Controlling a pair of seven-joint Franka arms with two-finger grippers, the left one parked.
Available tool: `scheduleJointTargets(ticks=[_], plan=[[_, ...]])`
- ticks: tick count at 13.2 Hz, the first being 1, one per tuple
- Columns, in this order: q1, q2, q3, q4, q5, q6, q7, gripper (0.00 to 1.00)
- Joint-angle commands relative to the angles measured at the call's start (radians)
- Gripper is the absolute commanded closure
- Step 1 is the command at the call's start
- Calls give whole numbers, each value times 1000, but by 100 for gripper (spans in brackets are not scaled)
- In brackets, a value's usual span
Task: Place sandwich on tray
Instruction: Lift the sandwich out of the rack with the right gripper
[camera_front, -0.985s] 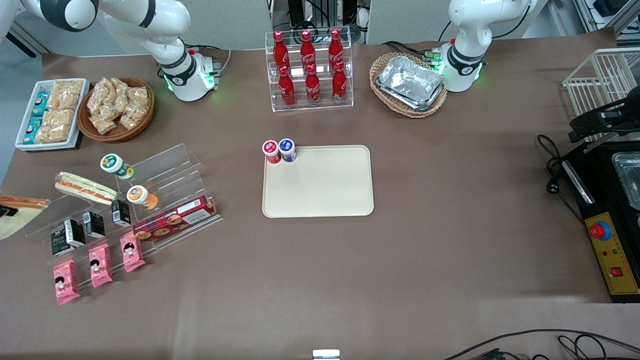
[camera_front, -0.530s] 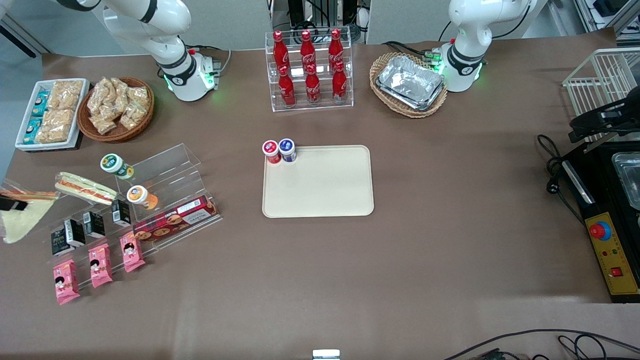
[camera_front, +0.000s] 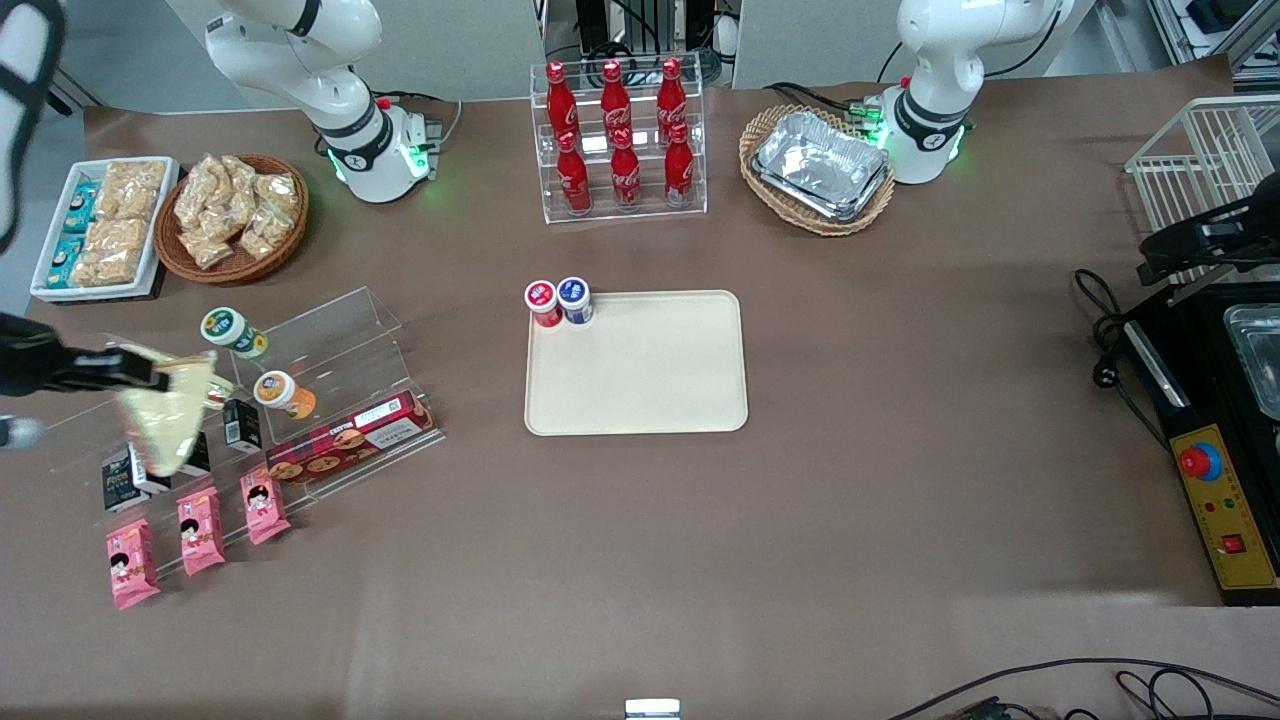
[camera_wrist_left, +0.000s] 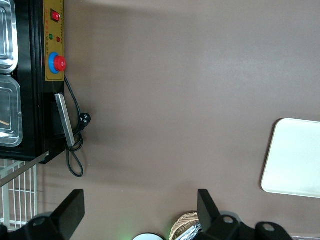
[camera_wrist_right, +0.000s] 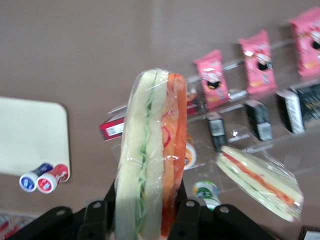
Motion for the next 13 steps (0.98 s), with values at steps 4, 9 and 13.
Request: scheduleJointTargets(ticks=[4,9,13], plan=[[223,-24,32,0,-14,-18,-177,54],[220,5,291,0,-161,75,-251,54],[223,70,404,-3,-183,181,-312,54]])
